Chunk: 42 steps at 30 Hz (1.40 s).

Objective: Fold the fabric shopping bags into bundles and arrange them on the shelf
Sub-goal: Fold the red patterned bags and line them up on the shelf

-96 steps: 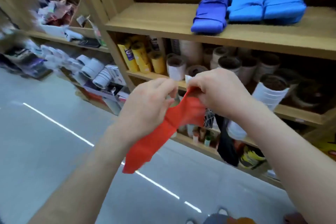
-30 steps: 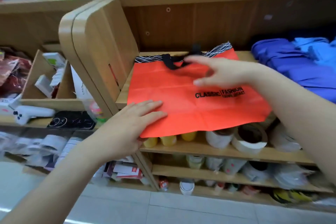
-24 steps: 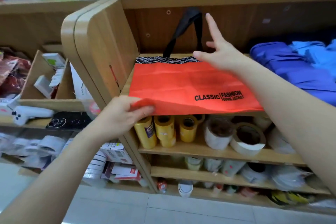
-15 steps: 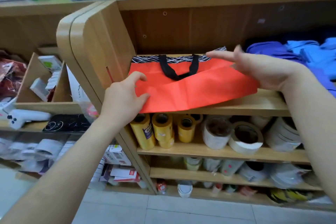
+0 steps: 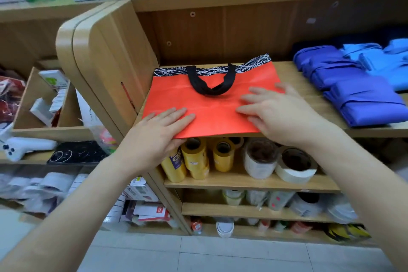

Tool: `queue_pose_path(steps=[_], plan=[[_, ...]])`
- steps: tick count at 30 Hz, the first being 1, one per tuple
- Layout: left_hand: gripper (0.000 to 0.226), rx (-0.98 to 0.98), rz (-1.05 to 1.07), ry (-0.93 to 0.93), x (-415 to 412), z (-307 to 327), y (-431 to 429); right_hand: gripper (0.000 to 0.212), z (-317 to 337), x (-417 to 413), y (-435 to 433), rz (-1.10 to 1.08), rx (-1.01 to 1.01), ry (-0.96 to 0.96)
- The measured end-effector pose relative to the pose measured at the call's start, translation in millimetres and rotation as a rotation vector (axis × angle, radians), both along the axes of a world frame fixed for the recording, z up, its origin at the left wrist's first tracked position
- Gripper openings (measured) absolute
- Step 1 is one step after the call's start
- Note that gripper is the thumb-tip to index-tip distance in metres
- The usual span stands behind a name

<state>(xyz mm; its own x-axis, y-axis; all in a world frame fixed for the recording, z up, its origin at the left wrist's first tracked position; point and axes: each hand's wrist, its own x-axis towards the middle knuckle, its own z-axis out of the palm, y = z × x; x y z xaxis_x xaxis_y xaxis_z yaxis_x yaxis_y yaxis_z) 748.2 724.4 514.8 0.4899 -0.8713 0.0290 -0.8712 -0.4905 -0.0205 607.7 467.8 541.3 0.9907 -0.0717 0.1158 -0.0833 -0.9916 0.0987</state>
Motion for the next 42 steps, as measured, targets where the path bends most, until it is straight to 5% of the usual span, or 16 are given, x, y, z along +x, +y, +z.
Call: queue_pose_path(steps=[4, 12, 16, 22, 25, 31, 38, 42], plan=[[0.049, -0.066, 0.016, 0.132, 2, 13, -4, 0.079, -7, -14, -1, 0.037, 0.132, 0.214], [0.028, 0.087, 0.015, 0.440, 1, 72, -12, 0.027, 30, -25, -22, 0.077, 0.573, 0.265], [0.023, 0.269, -0.002, 0.500, 1, 95, -35, 0.027, 54, -13, -28, 0.043, 0.593, 0.405], [0.070, 0.359, 0.040, 0.343, 2, 94, -80, 0.022, 67, 12, -32, -0.107, 0.487, 0.441], [0.074, 0.286, 0.138, 0.358, 19, 91, -89, 0.043, 67, 27, -30, -0.206, 0.331, 0.410], [0.070, 0.223, 0.100, -0.015, 31, 60, -95, 0.073, 44, 43, -25, -0.233, 0.044, 0.398], [0.067, -0.155, -0.012, 0.232, 30, 32, -78, 0.074, 24, 37, -30, -0.038, 0.296, 0.201], [0.100, 0.109, -0.086, 0.147, 24, 16, -53, 0.051, 15, 32, -34, 0.019, 0.277, 0.162]])
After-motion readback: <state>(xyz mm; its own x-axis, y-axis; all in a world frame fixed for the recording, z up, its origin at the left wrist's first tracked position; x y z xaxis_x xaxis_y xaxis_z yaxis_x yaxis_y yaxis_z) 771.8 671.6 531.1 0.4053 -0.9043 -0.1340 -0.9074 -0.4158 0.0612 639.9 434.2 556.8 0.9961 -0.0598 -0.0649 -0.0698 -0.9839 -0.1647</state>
